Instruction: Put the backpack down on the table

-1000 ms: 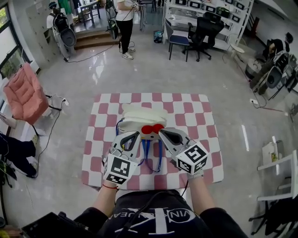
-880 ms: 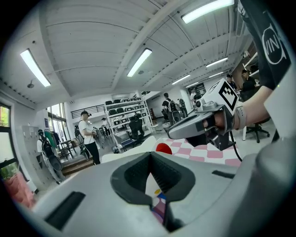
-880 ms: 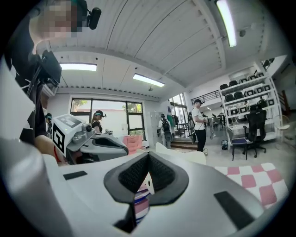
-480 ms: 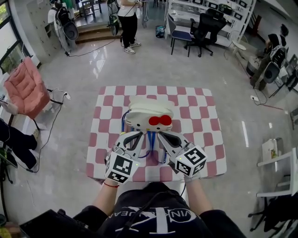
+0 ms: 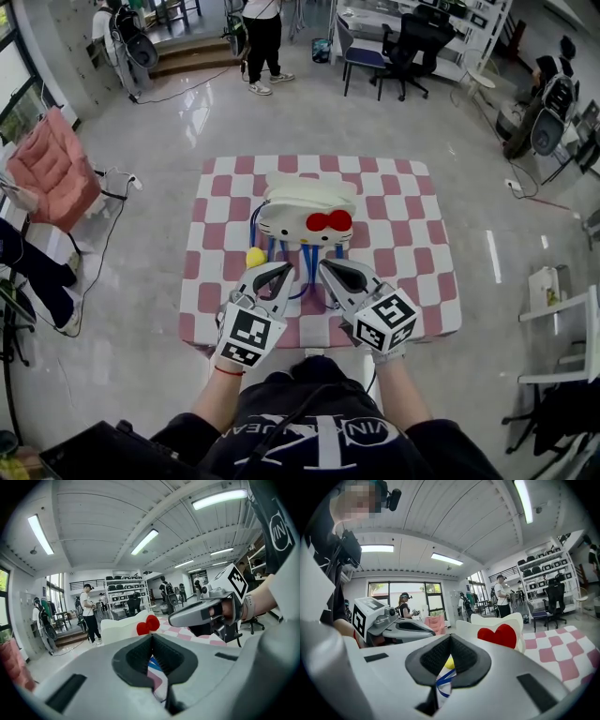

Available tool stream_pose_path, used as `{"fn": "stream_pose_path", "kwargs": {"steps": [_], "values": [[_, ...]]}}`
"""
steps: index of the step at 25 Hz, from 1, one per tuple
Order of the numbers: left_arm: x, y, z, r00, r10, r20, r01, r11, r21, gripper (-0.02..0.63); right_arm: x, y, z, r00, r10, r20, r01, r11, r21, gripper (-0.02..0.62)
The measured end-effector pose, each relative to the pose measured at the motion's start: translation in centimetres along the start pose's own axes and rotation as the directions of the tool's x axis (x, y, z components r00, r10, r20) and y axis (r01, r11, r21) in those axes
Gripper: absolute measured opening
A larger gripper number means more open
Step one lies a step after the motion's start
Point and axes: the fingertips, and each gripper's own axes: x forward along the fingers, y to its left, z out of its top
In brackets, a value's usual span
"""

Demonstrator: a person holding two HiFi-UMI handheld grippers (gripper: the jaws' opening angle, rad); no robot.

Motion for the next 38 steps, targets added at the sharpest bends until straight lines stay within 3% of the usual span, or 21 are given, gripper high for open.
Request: {"fn": "stream_pose_path", "kwargs": {"steps": [12,26,38], "values": [[-3.3,-1.9,-1.3,1.0,-0.021,0.0,0.021,1.0,-0.011,0.006,-2.0,3.2,-1.7,0.998,-0.063,-0.01,0.063,0.998,0.011,0.0],[-8.0,-3.8,-3.2,0.999,-0.033,-0.002,0.033,0.999,-0.027,0.006,-3.5,8.3,-3.5,0.997,-0.076,-0.02,0.076,0.997,0.029,0.001],[-8.5,-4.1,-3.6,0.999,-0.042,0.008,0.042,0.999,-0.021,0.006,-3.7,8.9,-4.2,0.996,-0.086,-0.024,0.087,0.996,0.025,0.001]]}}
